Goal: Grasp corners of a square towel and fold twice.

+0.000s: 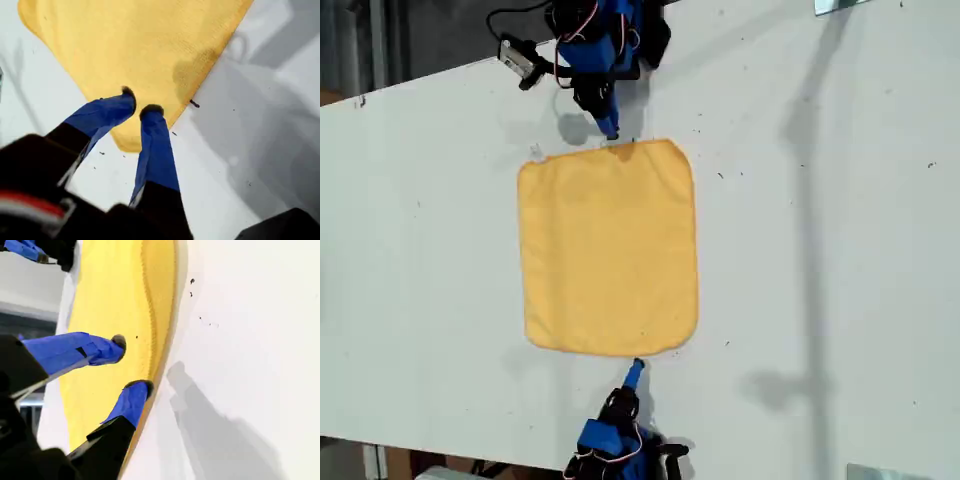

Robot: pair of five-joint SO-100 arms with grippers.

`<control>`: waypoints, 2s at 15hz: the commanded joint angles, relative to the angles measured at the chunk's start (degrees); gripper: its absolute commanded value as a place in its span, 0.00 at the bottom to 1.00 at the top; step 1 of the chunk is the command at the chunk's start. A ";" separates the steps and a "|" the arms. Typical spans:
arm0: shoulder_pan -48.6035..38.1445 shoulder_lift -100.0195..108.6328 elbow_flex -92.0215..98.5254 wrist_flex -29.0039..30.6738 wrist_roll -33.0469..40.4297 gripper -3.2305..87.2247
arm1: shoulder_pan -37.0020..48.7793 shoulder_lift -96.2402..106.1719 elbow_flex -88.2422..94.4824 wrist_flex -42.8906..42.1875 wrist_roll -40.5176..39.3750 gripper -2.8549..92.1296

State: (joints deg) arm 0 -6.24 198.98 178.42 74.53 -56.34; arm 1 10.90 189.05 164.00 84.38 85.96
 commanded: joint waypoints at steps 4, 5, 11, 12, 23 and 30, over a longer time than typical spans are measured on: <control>-24.70 0.35 -0.97 1.76 -26.37 0.19 | 23.29 -0.70 0.70 -3.96 -13.71 0.11; -24.70 0.35 -0.97 1.76 -26.37 0.19 | 23.29 -0.70 0.70 -3.96 -13.71 0.11; -23.12 0.35 -1.23 0.09 -23.91 0.26 | 19.16 -1.58 0.62 -9.32 -19.78 0.29; -23.47 0.35 -2.02 -1.05 -24.70 0.26 | 16.08 -8.00 -3.52 -15.38 -23.64 0.30; 13.27 -64.25 -29.18 -23.38 -47.29 0.23 | -31.38 -45.97 -16.96 -15.29 4.83 0.34; 12.92 -71.02 -31.11 -24.17 -49.04 0.25 | -28.56 -75.67 -28.12 -23.99 -0.97 0.35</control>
State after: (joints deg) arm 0 6.15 127.71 147.92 50.80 -104.59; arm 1 -19.34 116.28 140.62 60.91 86.92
